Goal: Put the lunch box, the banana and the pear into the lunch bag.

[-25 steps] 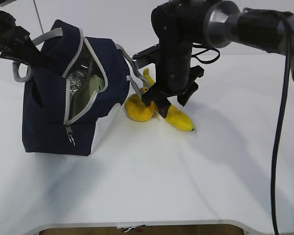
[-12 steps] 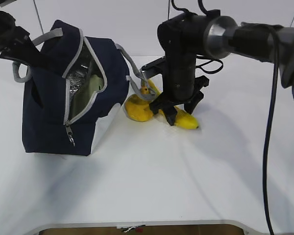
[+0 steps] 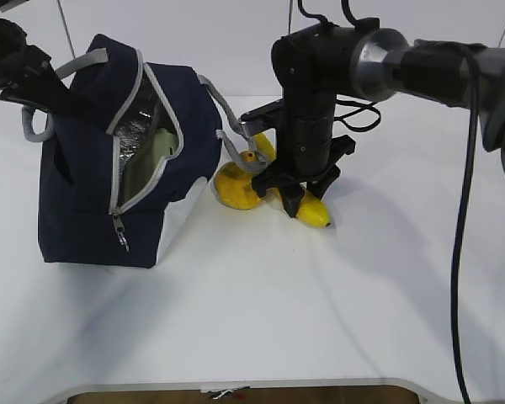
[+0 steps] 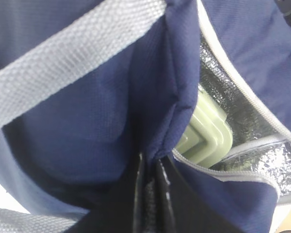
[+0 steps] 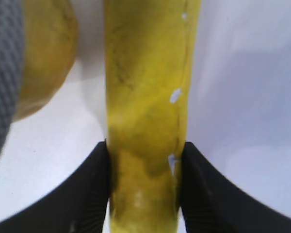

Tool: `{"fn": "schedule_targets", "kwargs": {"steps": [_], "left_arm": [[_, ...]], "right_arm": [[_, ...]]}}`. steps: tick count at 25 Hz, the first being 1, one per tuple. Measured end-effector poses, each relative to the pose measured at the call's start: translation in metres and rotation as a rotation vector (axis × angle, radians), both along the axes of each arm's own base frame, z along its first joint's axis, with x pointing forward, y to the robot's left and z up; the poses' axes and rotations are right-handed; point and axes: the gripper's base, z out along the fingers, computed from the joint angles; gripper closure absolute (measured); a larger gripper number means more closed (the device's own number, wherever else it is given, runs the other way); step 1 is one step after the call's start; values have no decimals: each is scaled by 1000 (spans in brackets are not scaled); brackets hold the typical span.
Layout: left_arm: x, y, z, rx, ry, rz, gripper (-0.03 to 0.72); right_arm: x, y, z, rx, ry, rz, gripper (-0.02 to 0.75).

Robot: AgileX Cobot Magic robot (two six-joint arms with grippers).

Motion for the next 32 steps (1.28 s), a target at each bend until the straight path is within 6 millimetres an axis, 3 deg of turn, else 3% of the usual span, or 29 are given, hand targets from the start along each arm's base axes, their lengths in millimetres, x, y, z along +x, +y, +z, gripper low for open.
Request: {"fn": "schedule_targets", "kwargs": {"steps": [6, 8, 13, 18, 22, 24, 27, 32], "left_arm": [[0, 0, 0, 0, 0, 0, 676], [0, 0, 0, 0, 0, 0, 676], [0, 0, 0, 0, 0, 0, 676], [0, -1, 1, -16, 3, 1, 676], [0, -5, 4, -83, 10, 7, 676], [-1, -9, 7, -133, 18, 8, 676], [-2, -12, 10, -192, 31, 5, 676], [-3, -15, 12, -225, 48, -7, 676]], "right_arm": [[0, 0, 3, 2, -8, -1, 417], [-1, -1, 14, 6, -30, 0, 417], [-4, -9, 54, -23, -134, 8, 417], [-16, -17, 108, 6, -240, -1, 417], [-38, -11, 151, 200, -248, -22, 417], [-48, -1, 162, 336, -207, -7, 417], [-55, 13, 164, 493, -126, 35, 417], [-51, 33, 142, 643, 0, 58, 418]]}}
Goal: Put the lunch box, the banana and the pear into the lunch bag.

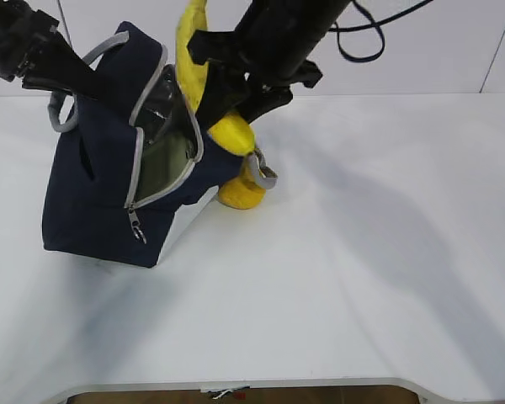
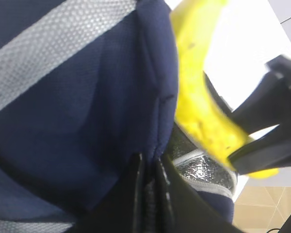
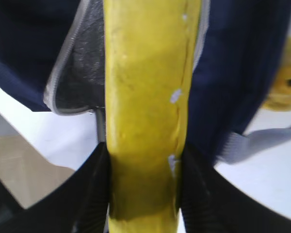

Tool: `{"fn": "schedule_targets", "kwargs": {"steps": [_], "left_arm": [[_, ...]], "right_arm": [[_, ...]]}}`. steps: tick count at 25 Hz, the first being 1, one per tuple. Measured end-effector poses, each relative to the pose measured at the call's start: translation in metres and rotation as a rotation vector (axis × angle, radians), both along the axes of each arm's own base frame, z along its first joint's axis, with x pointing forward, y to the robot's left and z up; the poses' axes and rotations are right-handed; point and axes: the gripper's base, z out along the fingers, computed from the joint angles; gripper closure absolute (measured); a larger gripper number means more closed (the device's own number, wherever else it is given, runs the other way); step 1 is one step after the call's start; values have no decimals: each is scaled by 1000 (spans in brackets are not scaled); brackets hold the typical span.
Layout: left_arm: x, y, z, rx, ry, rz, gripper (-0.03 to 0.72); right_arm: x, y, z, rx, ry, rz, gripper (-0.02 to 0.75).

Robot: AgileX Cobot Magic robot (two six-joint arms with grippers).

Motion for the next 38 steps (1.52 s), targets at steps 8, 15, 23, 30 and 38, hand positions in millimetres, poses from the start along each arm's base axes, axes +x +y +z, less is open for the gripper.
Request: {"fn": "schedule_targets", "kwargs": {"steps": [8, 15, 23, 30, 38], "left_arm": [[0, 0, 0, -5, 4, -4, 676], [0, -1, 1, -10, 4, -3, 676], [0, -1, 1, -13, 4, -2, 676], [0, 0, 1, -15, 4, 0, 676], [2, 21, 1, -15, 4, 50, 676]], "right_arm": [[11, 19, -41, 117, 151, 17, 418], [25, 31, -46, 190, 150, 24, 418], [37, 38, -55, 219, 141, 25, 333], [40, 37, -45, 213, 91, 30, 155], [37, 18, -7, 51, -103, 23, 155]]}}
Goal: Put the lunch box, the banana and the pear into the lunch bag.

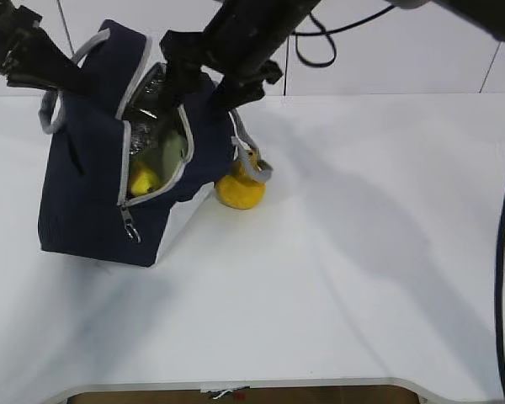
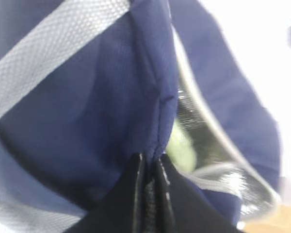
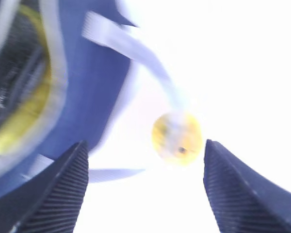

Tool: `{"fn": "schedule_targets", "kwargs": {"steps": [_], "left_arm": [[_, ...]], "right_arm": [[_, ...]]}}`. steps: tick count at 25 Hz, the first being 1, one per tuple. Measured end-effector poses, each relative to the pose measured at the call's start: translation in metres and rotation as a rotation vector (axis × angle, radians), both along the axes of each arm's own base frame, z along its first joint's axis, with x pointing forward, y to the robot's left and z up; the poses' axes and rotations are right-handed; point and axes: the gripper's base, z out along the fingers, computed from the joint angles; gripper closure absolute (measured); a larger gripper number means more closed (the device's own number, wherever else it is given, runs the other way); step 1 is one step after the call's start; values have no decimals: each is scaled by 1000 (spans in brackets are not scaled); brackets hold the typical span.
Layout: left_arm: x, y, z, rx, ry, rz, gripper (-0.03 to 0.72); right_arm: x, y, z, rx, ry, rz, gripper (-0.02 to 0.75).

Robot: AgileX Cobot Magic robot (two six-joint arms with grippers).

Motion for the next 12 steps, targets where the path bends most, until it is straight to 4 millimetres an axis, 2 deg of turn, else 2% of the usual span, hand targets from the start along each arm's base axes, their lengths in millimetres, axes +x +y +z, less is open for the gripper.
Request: {"fn": "schedule_targets", "kwargs": {"steps": [4, 6, 9, 12], "left_arm": [[1, 23, -2, 28, 2, 48, 676], [1, 34, -4, 54, 5, 67, 676], [1, 47, -5, 78, 10, 92, 676], [0, 54, -6, 87, 15, 108, 676]], "right_arm": [[-7, -19, 33, -126, -134, -49, 155], [-10, -27, 42, -179, -177, -69, 155], [-11, -32, 41, -226, -185, -81, 155], [-10, -34, 24, -279, -146, -79, 155]]}}
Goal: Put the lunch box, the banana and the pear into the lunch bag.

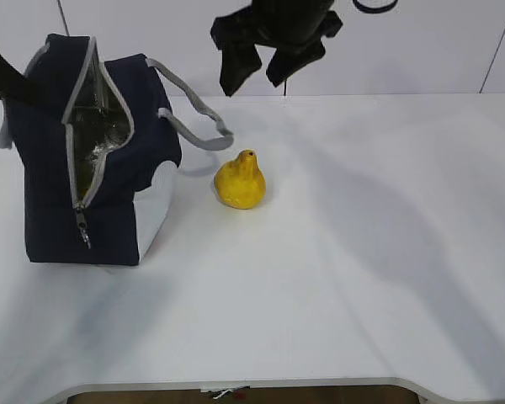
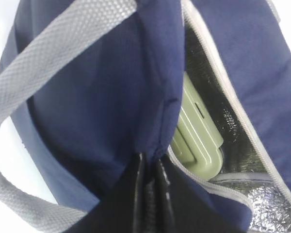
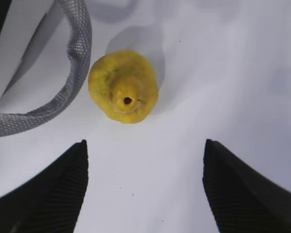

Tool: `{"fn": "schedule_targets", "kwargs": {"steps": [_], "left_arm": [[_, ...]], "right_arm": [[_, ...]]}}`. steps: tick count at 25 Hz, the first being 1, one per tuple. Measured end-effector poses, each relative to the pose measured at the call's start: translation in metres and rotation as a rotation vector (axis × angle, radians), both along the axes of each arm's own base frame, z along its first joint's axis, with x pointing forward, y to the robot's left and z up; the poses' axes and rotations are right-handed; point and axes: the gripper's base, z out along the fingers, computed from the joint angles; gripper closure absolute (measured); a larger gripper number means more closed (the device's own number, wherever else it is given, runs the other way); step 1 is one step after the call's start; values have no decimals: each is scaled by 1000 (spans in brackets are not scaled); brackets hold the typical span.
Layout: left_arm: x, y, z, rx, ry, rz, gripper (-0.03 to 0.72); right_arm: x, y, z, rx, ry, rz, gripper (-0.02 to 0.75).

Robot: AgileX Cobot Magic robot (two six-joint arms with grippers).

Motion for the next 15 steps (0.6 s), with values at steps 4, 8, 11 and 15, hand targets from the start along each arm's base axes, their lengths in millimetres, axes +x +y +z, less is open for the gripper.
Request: {"fn": "schedule_targets", "kwargs": {"steps": [4, 8, 11, 15], "left_arm": [[0, 3, -1, 16, 6, 3, 676], [-1, 3, -1, 18, 6, 2, 676], [-1, 3, -1, 17, 6, 3, 676], [-1, 3, -1, 17, 6, 3, 676]], "right_arm": [[1, -8, -24, -112, 37, -11, 157], [4, -8, -35, -137, 55, -13, 157], [8, -4, -52, -132, 99, -9, 157], [13, -1, -75, -148, 143, -9, 157]]}}
